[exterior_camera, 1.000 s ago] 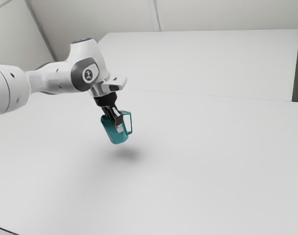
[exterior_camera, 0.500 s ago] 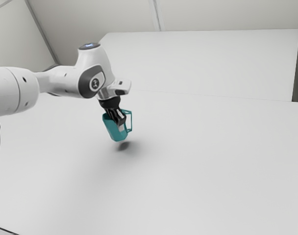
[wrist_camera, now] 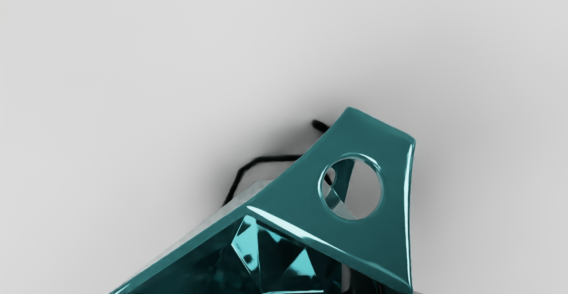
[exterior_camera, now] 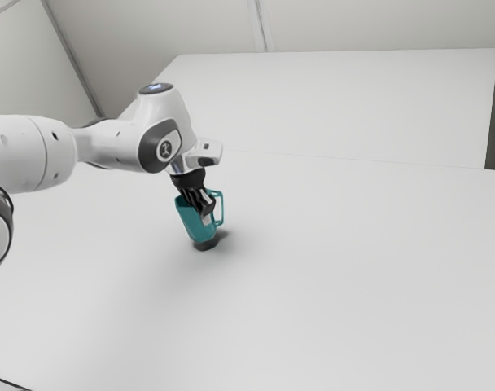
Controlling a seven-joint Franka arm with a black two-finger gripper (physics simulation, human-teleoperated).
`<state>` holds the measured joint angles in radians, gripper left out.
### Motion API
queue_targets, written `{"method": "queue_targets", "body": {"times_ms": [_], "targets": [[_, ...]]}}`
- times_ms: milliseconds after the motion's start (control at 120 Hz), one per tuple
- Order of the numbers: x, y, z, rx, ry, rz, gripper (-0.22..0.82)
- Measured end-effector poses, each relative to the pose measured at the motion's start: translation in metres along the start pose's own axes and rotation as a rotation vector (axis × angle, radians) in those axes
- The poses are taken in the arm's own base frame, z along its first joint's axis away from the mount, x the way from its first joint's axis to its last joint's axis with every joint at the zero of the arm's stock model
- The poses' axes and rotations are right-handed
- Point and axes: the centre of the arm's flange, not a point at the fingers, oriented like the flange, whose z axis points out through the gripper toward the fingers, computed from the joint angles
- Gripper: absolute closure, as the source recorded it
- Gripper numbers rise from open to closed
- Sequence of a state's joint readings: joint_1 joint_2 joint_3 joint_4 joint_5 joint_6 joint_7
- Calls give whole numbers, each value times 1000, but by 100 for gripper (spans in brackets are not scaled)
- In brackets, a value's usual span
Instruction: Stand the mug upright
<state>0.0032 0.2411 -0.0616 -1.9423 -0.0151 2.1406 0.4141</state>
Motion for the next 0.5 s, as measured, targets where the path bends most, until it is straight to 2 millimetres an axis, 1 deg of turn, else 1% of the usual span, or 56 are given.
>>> {"method": "queue_targets", "body": {"times_ms": [383, 400, 500], "targets": [[3, -2, 9, 5, 13, -16, 79], [4, -2, 9, 5, 13, -15, 77], [4, -2, 10, 7, 12, -11, 55]]}}
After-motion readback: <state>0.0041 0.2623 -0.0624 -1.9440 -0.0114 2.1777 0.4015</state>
